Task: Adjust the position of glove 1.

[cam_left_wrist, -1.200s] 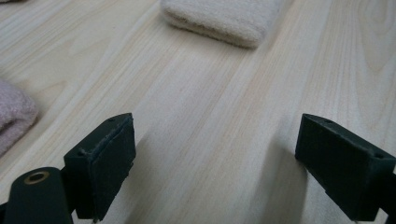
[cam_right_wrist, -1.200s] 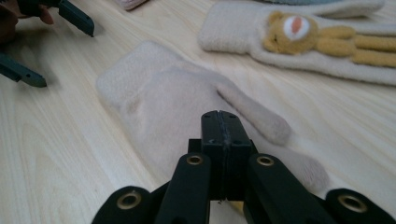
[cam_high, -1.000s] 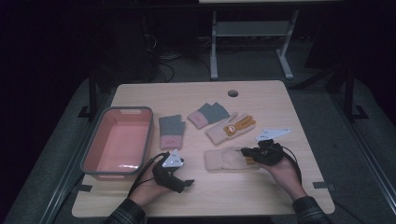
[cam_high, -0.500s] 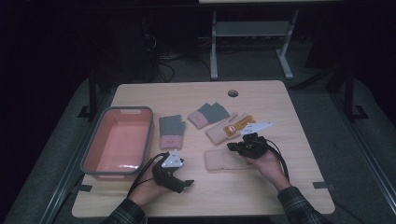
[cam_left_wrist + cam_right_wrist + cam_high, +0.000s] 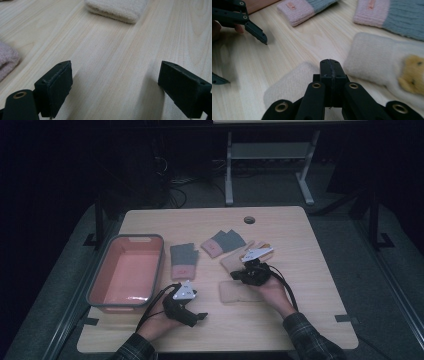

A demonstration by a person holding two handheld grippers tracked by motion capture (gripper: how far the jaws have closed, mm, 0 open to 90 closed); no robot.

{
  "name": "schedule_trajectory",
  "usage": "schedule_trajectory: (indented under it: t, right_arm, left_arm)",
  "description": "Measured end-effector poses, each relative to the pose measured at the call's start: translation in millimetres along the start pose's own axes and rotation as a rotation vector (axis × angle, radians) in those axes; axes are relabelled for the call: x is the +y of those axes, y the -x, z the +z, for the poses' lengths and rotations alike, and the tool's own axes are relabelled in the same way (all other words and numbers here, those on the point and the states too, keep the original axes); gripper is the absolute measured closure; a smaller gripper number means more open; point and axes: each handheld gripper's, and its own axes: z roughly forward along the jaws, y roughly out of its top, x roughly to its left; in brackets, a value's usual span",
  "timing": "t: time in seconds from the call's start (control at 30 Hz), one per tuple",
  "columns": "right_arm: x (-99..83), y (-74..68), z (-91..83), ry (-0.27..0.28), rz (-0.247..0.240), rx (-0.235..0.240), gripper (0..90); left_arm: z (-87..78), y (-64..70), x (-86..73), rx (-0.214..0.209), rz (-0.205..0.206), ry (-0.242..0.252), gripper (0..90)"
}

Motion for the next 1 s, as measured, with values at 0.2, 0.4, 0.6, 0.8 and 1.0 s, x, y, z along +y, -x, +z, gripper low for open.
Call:
schedule_trajectory:
  t: [0.2,0.4,0.6,0.8,1.0]
  right_arm:
    - [3.0,4.2,13.2,-0.036,0.005,-0.013,90.0]
    - [1.9,1.7,15.8,-0.069,-0.022,-0.005,90.0]
    - [1.7,-7.7,14.2,-0.103,-0.057,0.012,90.0]
    - [1.7,-15.2,10.8,-0.129,-0.045,0.054,90.0]
    - [-3.3,-21.9,10.9,-0.151,-0.064,0.065,90.0]
  left_arm:
    - [0.0,0.5,-0.2,0.0,-0.005,0.003,11.5]
    - [0.0,0.6,-0.2,0.0,-0.006,0.004,11.5]
    - [-0.1,0.7,-0.2,0.001,-0.007,0.004,11.5]
    - [-1.7,1.2,-1.7,0.003,-0.001,0.0,11.5]
    - [-1.4,1.5,-1.7,0.001,-0.006,0.004,11.5]
